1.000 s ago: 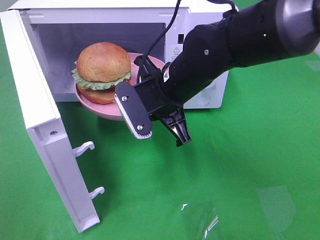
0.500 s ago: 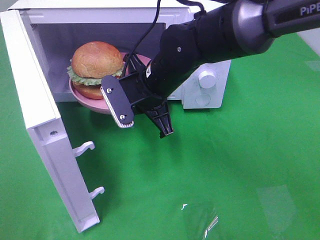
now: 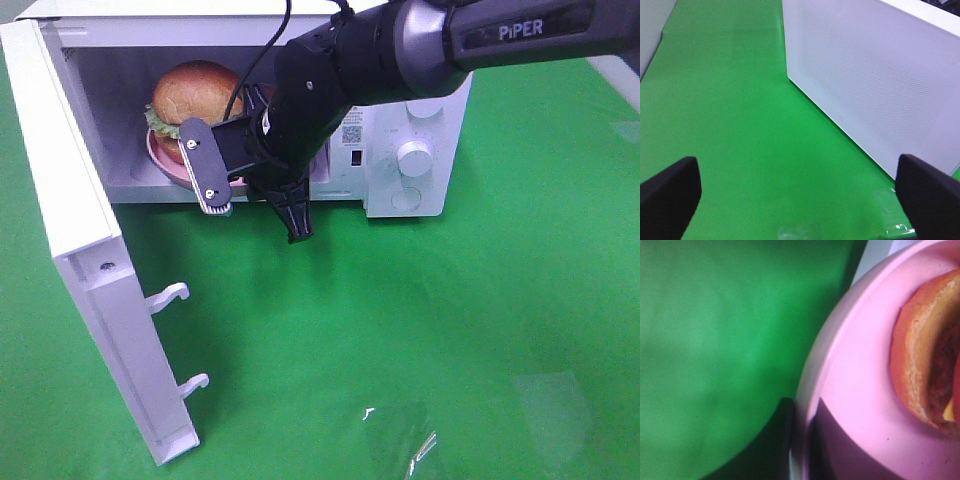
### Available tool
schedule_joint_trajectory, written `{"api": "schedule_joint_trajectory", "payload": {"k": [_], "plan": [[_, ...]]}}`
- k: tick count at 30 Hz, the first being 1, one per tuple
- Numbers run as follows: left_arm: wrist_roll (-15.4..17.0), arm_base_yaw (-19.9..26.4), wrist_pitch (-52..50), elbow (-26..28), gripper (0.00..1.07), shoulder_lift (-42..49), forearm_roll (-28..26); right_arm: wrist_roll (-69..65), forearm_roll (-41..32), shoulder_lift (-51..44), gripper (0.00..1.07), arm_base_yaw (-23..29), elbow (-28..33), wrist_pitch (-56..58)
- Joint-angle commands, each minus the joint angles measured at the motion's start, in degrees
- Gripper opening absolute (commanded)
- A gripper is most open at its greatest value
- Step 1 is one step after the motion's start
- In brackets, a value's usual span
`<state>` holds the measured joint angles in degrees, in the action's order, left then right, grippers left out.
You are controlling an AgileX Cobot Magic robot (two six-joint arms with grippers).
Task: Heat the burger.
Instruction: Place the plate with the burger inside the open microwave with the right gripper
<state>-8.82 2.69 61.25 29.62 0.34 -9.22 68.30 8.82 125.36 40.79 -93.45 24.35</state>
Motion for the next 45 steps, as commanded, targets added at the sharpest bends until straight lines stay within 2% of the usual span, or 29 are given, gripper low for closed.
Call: {"api": "schedule_joint_trajectory", "payload": {"k": [1,5,12,14,19,21,24,25,28,37,45], "plan": [[0.1,0.3,0.1,-0.1,0.98,1.0,-0.2,-1.7,1.2,0.5,0.00,-0.2,-2.9,-2.5],[0.1,0.3,0.1,-0.1,0.98,1.0,-0.2,-3.5,1.6,3.7,0.00,-1.0,-7.2,-1.4],[0.1,0.3,0.1,-0.1,0.98,1.0,-0.2,-6.5,3.4,6.1,0.00,-1.7,-10.5,-0.1],[0.1,0.3,0.1,-0.1,0.98,1.0,-0.2,-8.7,4.2,8.0,0.00,-2.2,-13.6,0.7],[0.1,0.3,0.1,-0.1,0.98,1.0,-0.2,-9.1,4.1,8.9,0.00,-2.8,-15.5,0.7],[0.1,0.3,0.1,-0.1,0.98,1.0,-0.2,-9.3,4.1,10.9,0.00,-2.8,-19.2,2.9],[0.1,0.3,0.1,-0.1,0.98,1.0,-0.2,-9.5,4.2,11.6,0.00,-3.0,-20.7,4.1],[0.1,0.3,0.1,-0.1,0.98,1.0,-0.2,-10.1,3.9,12.7,0.00,-3.4,-23.4,5.4],[0.1,0.3,0.1,-0.1,0.98,1.0,-0.2,-11.7,3.8,14.3,0.00,-3.5,-26.6,6.1],[0.1,0.3,0.1,-0.1,0.98,1.0,-0.2,-11.7,4.0,17.0,0.00,-4.0,-30.9,6.7],[0.1,0.3,0.1,-0.1,0.98,1.0,-0.2,-11.7,3.4,17.0,0.03,-4.1,-31.1,7.0]]}}
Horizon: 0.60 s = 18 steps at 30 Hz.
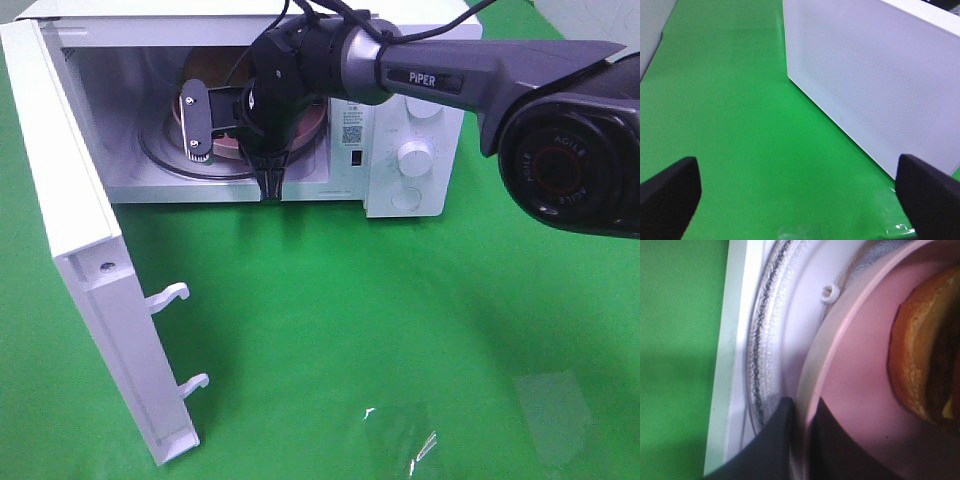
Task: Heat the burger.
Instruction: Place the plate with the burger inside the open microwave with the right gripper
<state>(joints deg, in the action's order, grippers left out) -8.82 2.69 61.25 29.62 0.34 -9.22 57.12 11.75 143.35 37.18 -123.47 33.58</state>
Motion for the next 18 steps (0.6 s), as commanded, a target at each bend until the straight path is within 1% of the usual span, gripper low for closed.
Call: {"api": "schedule_joint_trajectory", "payload": {"k": [1,5,6,7,8,9,10,11,12,13,14,15,16,17,18], "plan": [[0.1,0.3,0.1,-0.1,0.98,1.0,-0.2,-0.5,-0.3,-1.0,0.05,-0.5,-1.0,-2.3],[0.1,0.3,0.1,-0.1,0.98,1.0,-0.2,-0.5,-0.3,-1.0,0.08,-0.5,-1.0,-2.2],[0.1,0.3,0.1,-0.1,0.98,1.0,-0.2,-0.5,-0.2,-1.0,0.12,-0.5,-1.0,-2.1],[0.1,0.3,0.1,-0.1,0.98,1.0,-0.2,-0.5,-0.2,-1.0,0.12,-0.5,-1.0,-2.1],[0.1,0.3,0.1,-0.1,0.98,1.0,-0.2,-0.5,-0.2,-1.0,0.17,-0.5,-1.0,-1.8],[0.1,0.3,0.1,-0.1,0.98,1.0,-0.2,-0.5,-0.2,-1.0,0.17,-0.5,-1.0,-1.8],[0.1,0.3,0.1,-0.1,0.98,1.0,-0.2,-0.5,-0.2,-1.0,0.23,-0.5,-1.0,-1.4],[0.1,0.3,0.1,-0.1,0.98,1.0,-0.2,-0.5,-0.2,-1.0,0.23,-0.5,-1.0,-1.4],[0.1,0.3,0.1,-0.1,0.98,1.0,-0.2,-0.5,-0.2,-1.0,0.26,-0.5,-1.0,-1.0],[0.1,0.3,0.1,-0.1,0.98,1.0,-0.2,-0.5,-0.2,-1.0,0.34,-0.5,-1.0,-0.8],[0.1,0.3,0.1,-0.1,0.98,1.0,-0.2,-0.5,-0.2,-1.0,0.34,-0.5,-1.0,-0.8],[0.1,0.3,0.1,-0.1,0.98,1.0,-0.2,-0.5,-0.2,-1.0,0.39,-0.5,-1.0,0.2],[0.1,0.3,0.1,-0.1,0.98,1.0,-0.2,-0.5,-0.2,-1.0,0.39,-0.5,-1.0,0.2],[0.1,0.3,0.1,-0.1,0.98,1.0,-0.2,-0.9,-0.2,-1.0,0.44,-0.5,-1.0,1.0],[0.1,0.3,0.1,-0.1,0.98,1.0,-0.2,-0.9,-0.2,-1.0,0.44,-0.5,-1.0,1.0]]}}
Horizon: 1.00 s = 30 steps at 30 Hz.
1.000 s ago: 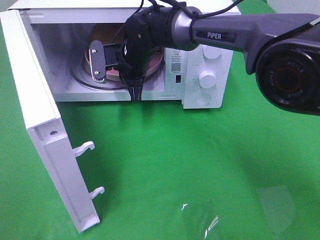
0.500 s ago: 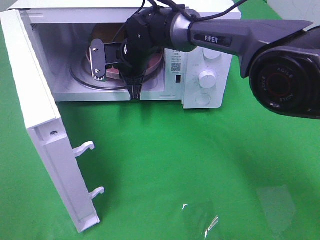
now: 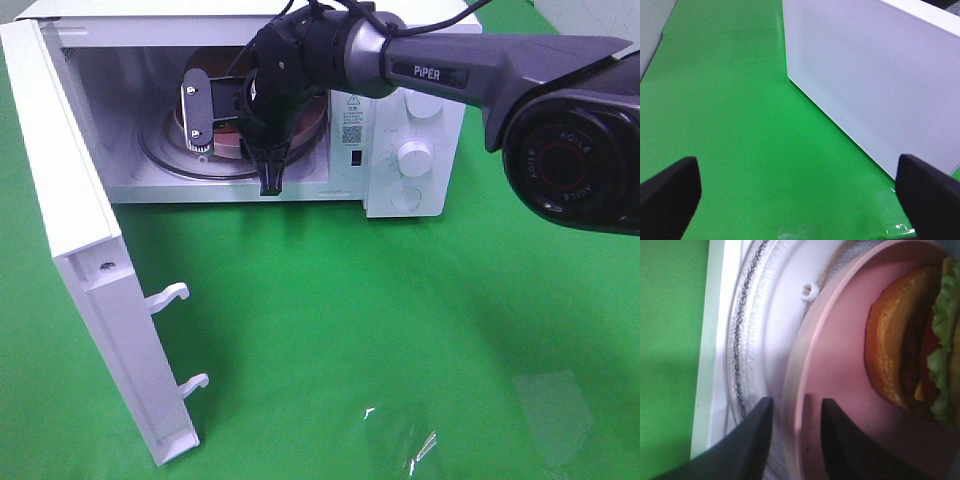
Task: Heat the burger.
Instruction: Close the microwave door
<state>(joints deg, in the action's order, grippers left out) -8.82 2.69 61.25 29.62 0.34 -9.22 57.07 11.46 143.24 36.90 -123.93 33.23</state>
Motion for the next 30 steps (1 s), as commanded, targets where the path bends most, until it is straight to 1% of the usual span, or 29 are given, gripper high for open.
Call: {"api": "schedule_joint_trajectory", "payload": {"k": [1,3,4,5,6,8,9,10,11,12,13,14,16,19,21,24,26,29,30], "plan": [[0.1,0.3,0.1,-0.1,0.98,1.0,-0.2,-2.0,0.1,-0.9,0.48,-0.2,-0.5,2.1],[0.1,0.3,0.1,-0.1,0.98,1.0,-0.2,-2.8,0.1,-0.9,0.50,-0.2,-0.5,2.3],[0.1,0.3,0.1,-0.1,0.98,1.0,-0.2,-4.1,0.1,-0.9,0.54,-0.2,-0.5,2.8],[0.1,0.3,0.1,-0.1,0.98,1.0,-0.2,-4.1,0.1,-0.9,0.54,-0.2,-0.5,2.8],[0.1,0.3,0.1,-0.1,0.98,1.0,-0.2,-4.5,0.1,-1.0,0.57,-0.2,-0.5,3.2],[0.1,0.3,0.1,-0.1,0.98,1.0,-0.2,-4.5,0.1,-1.1,0.59,-0.2,-0.5,3.3],[0.1,0.3,0.1,-0.1,0.98,1.0,-0.2,-4.5,0.1,-1.2,0.63,-0.2,-0.5,3.4],[0.1,0.3,0.1,-0.1,0.98,1.0,-0.2,-4.5,0.1,-1.2,0.63,-0.2,-0.5,3.4],[0.1,0.3,0.1,-0.1,0.98,1.0,-0.2,-4.5,0.1,-1.4,0.66,-0.1,-0.5,3.6],[0.1,0.3,0.1,-0.1,0.98,1.0,-0.2,-4.5,0.1,-1.4,0.66,-0.1,-0.5,3.6],[0.1,0.3,0.1,-0.1,0.98,1.0,-0.2,-4.6,0.1,-1.8,0.69,-0.1,-0.5,3.6],[0.1,0.3,0.1,-0.1,0.98,1.0,-0.2,-4.6,0.1,-1.8,0.69,-0.1,-0.5,3.6],[0.1,0.3,0.1,-0.1,0.98,1.0,-0.2,-5.3,0.0,-2.6,0.72,-0.1,-0.1,3.2],[0.1,0.3,0.1,-0.1,0.98,1.0,-0.2,-5.4,0.0,-3.0,0.73,-0.1,0.6,2.5],[0.1,0.3,0.1,-0.1,0.98,1.0,-0.2,-5.4,0.0,-5.2,0.74,-0.1,5.0,-1.3],[0.1,0.3,0.1,-0.1,0.98,1.0,-0.2,-5.4,0.0,-5.8,0.74,-0.1,6.4,-2.2],[0.1,0.3,0.1,-0.1,0.98,1.0,-0.2,-5.4,0.3,-7.7,0.74,-0.1,10.1,-4.1],[0.1,0.3,0.1,-0.1,0.98,1.0,-0.2,-5.4,0.3,-8.2,0.74,-0.1,11.1,-4.6],[0.1,0.3,0.1,-0.1,0.98,1.0,-0.2,-5.3,0.3,-9.3,0.74,-0.1,12.5,-5.6]]}}
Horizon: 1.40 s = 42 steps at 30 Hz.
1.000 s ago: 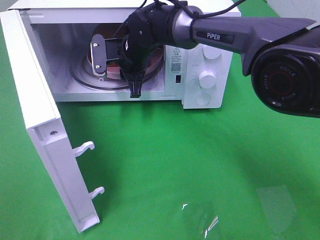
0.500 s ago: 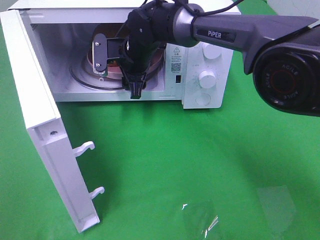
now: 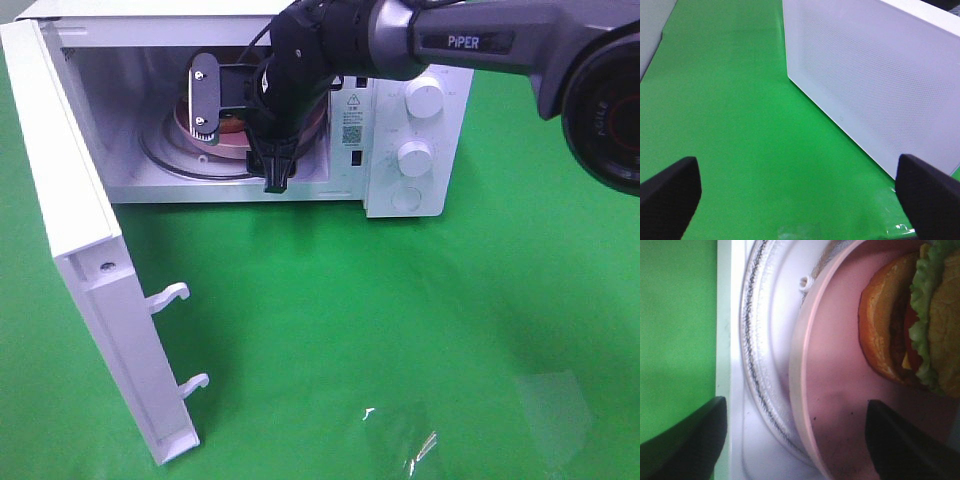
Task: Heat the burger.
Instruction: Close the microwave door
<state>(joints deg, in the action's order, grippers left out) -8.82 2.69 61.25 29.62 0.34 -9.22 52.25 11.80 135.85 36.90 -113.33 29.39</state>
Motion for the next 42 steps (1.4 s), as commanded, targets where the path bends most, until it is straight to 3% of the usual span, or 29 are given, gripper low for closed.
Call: {"api": "schedule_joint_trajectory", "payload": {"k": [1,3,8,12,19,23,26,28,31,42], "plan": [[0.1,0.3,0.1,-0.1,0.98,1.0,-0.2,-0.5,-0.1,-1.9,0.74,-0.1,1.9,-1.8],[0.1,0.3,0.1,-0.1,0.98,1.0,-0.2,0.0,-0.1,-4.4,0.74,-0.1,6.0,-4.7],[0.1,0.3,0.1,-0.1,0.98,1.0,-0.2,1.0,-0.1,-6.2,0.74,-0.1,9.2,-6.5],[0.1,0.3,0.1,-0.1,0.98,1.0,-0.2,3.7,-0.1,-11.1,0.74,0.4,18.1,-13.2],[0.1,0.3,0.1,-0.1,0.98,1.0,-0.2,5.8,-0.1,-15.1,0.74,0.6,25.1,-17.9],[0.1,0.3,0.1,-0.1,0.98,1.0,-0.2,6.0,-0.1,-19.8,0.74,0.6,33.2,-21.8],[0.1,0.3,0.1,-0.1,0.98,1.0,-0.2,6.0,-0.1,-20.7,0.74,0.6,34.5,-23.0],[0.1,0.3,0.1,-0.1,0.98,1.0,-0.2,6.0,-0.1,-25.0,0.74,0.6,40.9,-27.2],[0.1,0.3,0.1,-0.1,0.98,1.0,-0.2,5.9,-0.1,-26.9,0.74,0.6,44.0,-28.4],[0.1,0.3,0.1,-0.1,0.98,1.0,-0.2,-2.9,-0.3,-39.6,0.74,0.6,57.4,-30.3]]}}
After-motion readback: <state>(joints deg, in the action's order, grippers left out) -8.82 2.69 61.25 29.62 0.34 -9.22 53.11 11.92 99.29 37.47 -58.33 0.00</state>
